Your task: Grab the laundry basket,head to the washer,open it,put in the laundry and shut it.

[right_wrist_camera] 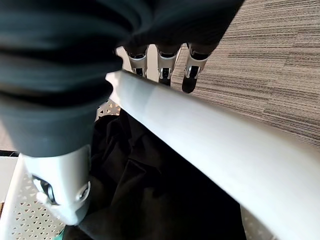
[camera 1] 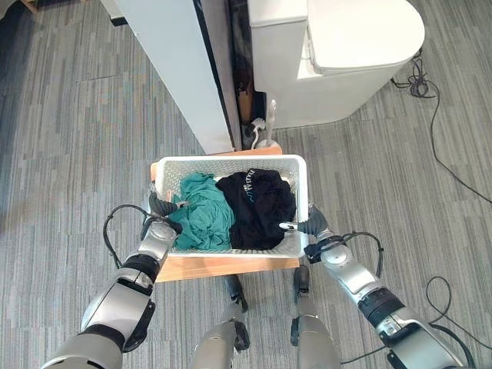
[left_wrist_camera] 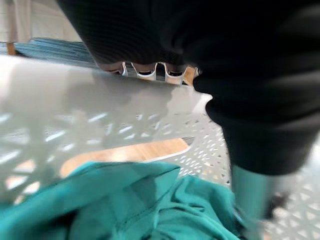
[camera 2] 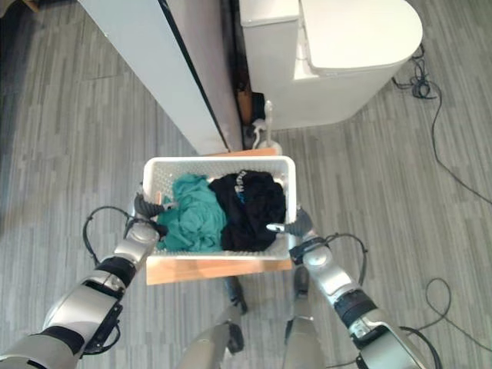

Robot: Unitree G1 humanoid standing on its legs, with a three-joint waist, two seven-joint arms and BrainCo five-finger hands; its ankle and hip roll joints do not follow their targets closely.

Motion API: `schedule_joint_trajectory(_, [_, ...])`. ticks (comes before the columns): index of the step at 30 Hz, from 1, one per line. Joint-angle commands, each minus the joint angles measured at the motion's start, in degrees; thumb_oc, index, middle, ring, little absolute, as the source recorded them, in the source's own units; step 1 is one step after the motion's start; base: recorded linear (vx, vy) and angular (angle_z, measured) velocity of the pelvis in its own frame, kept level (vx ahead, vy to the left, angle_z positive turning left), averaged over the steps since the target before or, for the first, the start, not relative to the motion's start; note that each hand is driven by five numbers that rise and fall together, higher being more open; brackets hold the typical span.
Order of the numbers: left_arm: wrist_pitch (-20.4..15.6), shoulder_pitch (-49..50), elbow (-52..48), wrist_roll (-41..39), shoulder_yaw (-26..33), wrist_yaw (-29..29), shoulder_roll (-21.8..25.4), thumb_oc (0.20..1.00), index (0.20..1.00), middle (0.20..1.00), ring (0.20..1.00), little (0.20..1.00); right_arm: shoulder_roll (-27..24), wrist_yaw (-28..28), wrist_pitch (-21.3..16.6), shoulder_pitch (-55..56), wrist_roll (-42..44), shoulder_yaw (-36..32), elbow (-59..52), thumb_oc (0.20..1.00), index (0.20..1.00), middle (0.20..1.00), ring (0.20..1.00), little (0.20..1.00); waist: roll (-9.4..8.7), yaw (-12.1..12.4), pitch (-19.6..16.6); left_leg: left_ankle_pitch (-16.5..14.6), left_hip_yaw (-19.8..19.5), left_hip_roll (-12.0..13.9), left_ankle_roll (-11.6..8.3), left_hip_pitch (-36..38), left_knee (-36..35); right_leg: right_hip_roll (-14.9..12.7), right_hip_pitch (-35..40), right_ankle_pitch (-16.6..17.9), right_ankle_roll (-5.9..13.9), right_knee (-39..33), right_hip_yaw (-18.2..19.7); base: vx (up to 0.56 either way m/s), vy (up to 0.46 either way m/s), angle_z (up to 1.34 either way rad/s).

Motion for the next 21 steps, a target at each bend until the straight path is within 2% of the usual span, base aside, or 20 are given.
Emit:
schedule_joint_trajectory(1, [-2.5, -2.4, 3.1, -4.1, -0.1, -2.9, -2.4, 0.2, 0.2, 0.2, 0.2, 0.2, 4.4, -0.1, -3.3, -4.9, 0.7, 0.2, -0.4, 0.332, 0.332, 0.332, 0.332, 0.332, -2.9, -0.4, 1.3, 1.0, -5.4, 2.6, -6.25, -2.7, 0.6, -5.9, -0.3, 6.9, 5.2, -0.2, -2.8, 0.03, -0.002, 0.01])
schedule_joint_trajectory(2, [-2.7, -2.1, 3.0, -4.0, -0.3, -3.4, -2.8, 0.2, 0.2, 0.2, 0.2, 0.2, 4.6, 0.4, -3.5, -4.9, 1.2, 0.4, -0.2, 0.2, 0.2, 0.2, 0.2, 0.2, -2.92, -0.3, 1.3, 1.0, -5.5, 2.6, -6.28, -2.7, 0.6, -5.9, -0.4, 6.8, 5.14, -0.2, -2.8, 0.03, 0.001, 0.01])
schedule_joint_trajectory(9, [-3.0, 0.1, 2.4, -4.4, -2.2, -6.2, -5.8, 0.2, 0.2, 0.2, 0.2, 0.2, 5.8, 1.8, -4.8, -3.5, 5.3, 1.0, 0.5, 0.2, 0.2, 0.2, 0.2, 0.2, -3.02, -0.4, 0.4, 0.8, -5.8, 2.9, -6.25, -2.4, 0.6, -5.8, 0.0, 6.4, 4.83, -0.2, -2.5, 0.0, -0.001, 0.0])
schedule_joint_trajectory(11, [-3.1, 1.1, 1.9, -4.1, -3.4, -6.8, -7.4, 0.2, 0.2, 0.2, 0.2, 0.2, 7.1, 2.6, -6.0, -2.1, 11.3, 1.5, 1.2, 0.2, 0.2, 0.2, 0.2, 0.2, -3.15, -0.4, 0.1, 0.6, -5.9, 2.9, -6.22, -2.0, 0.6, -5.7, 0.4, 6.0, 4.6, -0.2, -2.3, 0.0, -0.018, 0.01])
schedule_joint_trajectory(13, [-3.0, 1.9, 1.0, -4.7, -4.7, -7.8, -8.7, 0.2, 0.2, 0.2, 0.2, 0.2, 8.8, 3.2, -7.2, -0.8, 20.8, 1.4, 1.8, 0.2, 0.2, 0.2, 0.2, 0.2, -3.26, -0.4, -0.3, 0.5, -6.1, 3.0, -6.24, -1.3, 0.6, -5.6, 1.0, 5.7, 4.38, -0.2, -2.3, 0.01, -0.034, 0.04])
schedule_joint_trajectory(21, [-4.2, 4.6, -1.2, -9.2, -6.4, -10.4, -11.5, 0.2, 0.2, 0.2, 0.2, 0.2, 11.0, 3.2, -9.7, 1.0, 30.9, 0.6, 3.0, 0.2, 0.2, 0.2, 0.2, 0.2, -3.56, 0.2, -0.9, 0.2, -6.4, 3.0, -6.1, 1.3, 0.6, -5.6, 3.8, 4.8, 4.04, -0.2, -2.4, 0.0, -0.004, 0.01])
